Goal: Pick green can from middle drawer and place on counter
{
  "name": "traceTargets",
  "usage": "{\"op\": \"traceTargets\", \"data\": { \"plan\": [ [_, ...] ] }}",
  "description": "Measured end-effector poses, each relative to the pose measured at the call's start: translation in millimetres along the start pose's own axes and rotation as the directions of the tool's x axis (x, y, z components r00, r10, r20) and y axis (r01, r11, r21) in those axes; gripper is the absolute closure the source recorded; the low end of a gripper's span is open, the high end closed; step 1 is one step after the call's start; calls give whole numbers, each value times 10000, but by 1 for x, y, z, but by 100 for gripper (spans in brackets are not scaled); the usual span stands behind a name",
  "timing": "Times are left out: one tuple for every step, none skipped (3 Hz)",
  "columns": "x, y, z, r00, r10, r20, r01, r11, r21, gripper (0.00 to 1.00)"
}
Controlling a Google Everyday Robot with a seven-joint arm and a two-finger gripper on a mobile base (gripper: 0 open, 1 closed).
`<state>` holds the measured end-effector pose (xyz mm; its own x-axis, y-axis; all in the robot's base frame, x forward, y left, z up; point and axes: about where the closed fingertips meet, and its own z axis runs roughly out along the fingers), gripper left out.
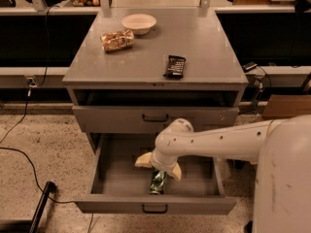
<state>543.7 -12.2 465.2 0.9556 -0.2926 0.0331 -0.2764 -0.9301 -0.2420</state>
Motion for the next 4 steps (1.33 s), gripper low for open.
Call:
{"op": "traceTargets", "data": {
  "plan": [
    [4, 6, 35, 9999, -21, 109, 24, 9997, -234, 0],
    [1, 18, 68, 9989, 109, 454, -84, 9985, -549, 0],
    [-2, 22, 87, 9974, 131, 706, -80, 9975, -708, 19],
    [-5, 21, 93, 9967, 3, 816, 66, 9964, -847, 42]
  ]
}}
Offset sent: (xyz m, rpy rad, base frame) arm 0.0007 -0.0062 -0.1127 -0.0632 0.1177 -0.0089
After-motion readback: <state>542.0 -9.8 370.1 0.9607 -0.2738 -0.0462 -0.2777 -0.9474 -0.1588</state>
